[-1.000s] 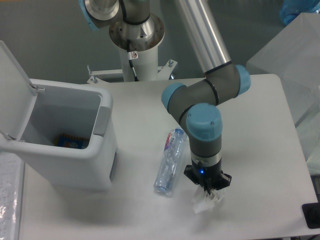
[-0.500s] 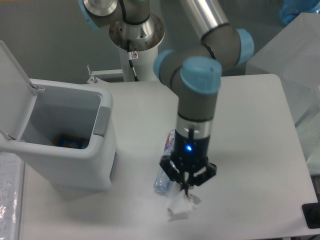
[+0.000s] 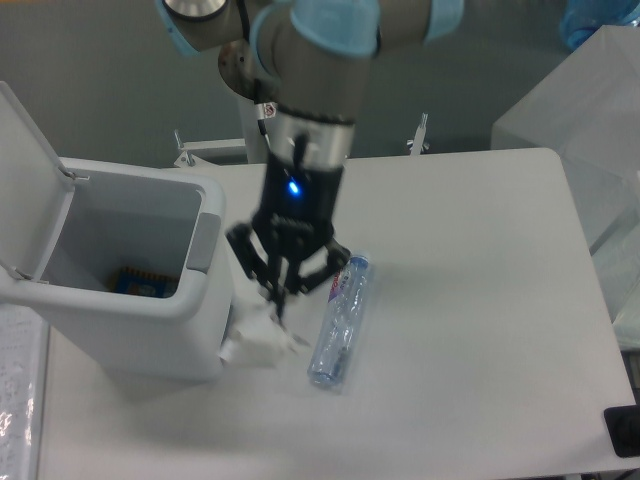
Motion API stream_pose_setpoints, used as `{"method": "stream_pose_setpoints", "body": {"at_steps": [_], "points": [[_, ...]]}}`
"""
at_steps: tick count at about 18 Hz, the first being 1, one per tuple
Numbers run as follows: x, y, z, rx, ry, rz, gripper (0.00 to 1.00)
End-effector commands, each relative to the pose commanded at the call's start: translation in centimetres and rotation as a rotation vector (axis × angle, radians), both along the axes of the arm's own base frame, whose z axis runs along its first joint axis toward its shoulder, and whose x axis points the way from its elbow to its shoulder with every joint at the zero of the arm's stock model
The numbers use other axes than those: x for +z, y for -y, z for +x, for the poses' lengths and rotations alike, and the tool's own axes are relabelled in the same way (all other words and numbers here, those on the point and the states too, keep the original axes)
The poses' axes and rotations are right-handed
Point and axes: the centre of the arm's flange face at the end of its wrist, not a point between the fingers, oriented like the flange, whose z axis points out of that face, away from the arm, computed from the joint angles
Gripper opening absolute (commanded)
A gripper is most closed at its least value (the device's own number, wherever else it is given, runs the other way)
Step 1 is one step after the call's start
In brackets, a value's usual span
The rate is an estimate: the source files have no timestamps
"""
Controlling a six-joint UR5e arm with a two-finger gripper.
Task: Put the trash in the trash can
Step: 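Lift the wrapper and carry it over the open trash bin, then open the gripper to drop the wrapper into the bin, then move the gripper back over the clear plastic bottle and lower it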
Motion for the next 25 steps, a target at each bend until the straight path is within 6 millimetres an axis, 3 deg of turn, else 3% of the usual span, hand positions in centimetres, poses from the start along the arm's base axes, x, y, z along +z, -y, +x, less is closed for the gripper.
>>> {"method": "stream_pose_setpoints", "body": {"at_steps": [5,8,10,11,12,14,16,20,23,25], "points": [[1.7,2.2,3.9,-0.061,0.020,0.065,0.02],[1.5,1.4,6.6,-0.113,0.025,0.064,0.25],[1.3,0.7,8.2,-0.145,0.028,0.062,0.29],[1.3,0.5,8.8,-0.159,0.027,0.062,0.40],[1.3,0.3,9.3,-0.169,0.027,0.062,0.42],[1.0,0.1,10.1,-0.184,0.032,0.057,0.62],[1.0,0.2,10.2,-0.184,0.029,0.056,1.00],[1.2,0.2,9.8,-0.175,0.024,0.058,1.00],[1.8,1.2,7.0,-0.119,0.018,0.071,1.00],[2.6,1.9,3.8,-0.062,0.009,0.082,1.00]]}}
